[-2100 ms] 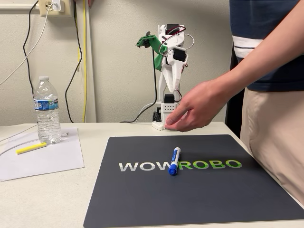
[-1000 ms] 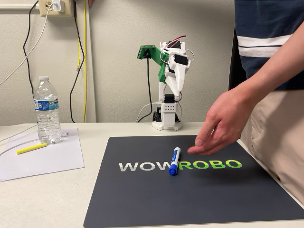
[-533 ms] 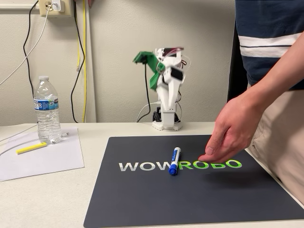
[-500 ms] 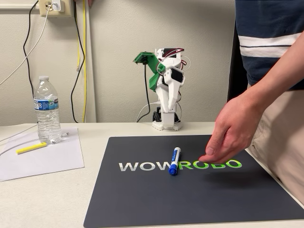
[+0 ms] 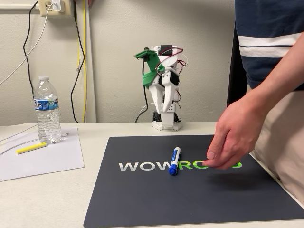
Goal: Pick up the blue marker.
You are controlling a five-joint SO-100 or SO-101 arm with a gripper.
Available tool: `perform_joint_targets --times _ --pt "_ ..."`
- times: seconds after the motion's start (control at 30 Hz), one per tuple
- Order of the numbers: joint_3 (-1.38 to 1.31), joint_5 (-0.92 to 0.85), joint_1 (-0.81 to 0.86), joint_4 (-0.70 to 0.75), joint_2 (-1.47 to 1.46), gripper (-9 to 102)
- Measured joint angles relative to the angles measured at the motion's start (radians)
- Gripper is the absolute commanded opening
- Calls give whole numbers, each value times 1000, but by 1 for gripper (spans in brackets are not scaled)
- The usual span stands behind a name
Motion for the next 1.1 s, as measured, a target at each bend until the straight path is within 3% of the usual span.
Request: perform_joint_targets --times 0.53,0.8,1.1 --pt "-54 -101 -51 175 -67 6" --pt "-183 -101 -64 268 -247 3" --pt "-212 -101 -75 270 -341 3"
